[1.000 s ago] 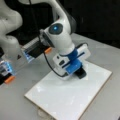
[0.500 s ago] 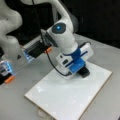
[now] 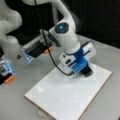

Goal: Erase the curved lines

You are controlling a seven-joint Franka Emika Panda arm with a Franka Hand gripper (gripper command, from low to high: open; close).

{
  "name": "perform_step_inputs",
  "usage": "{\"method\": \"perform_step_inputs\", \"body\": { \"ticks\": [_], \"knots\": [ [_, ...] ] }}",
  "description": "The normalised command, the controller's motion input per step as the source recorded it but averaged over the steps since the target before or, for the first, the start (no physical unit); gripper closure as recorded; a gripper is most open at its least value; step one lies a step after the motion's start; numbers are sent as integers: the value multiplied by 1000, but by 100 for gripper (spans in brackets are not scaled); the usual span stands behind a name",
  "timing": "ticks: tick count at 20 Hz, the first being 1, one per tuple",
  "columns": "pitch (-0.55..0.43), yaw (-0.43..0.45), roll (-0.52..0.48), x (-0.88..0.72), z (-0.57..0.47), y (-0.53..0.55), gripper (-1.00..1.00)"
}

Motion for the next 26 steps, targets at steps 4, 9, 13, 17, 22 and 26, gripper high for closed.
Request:
{"method": "perform_step_inputs", "body": {
  "ticks": [4,9,13,17,22,26],
  "knots": [
    [-91,-291,62,469,-872,520,100],
    [-97,-277,53,551,-876,558,100],
    [-106,-256,35,634,-880,609,100],
    [-105,-228,10,614,-867,599,100],
    [-23,-174,-53,404,-716,462,100],
    [122,-75,-137,62,-372,214,100]
  ]
}}
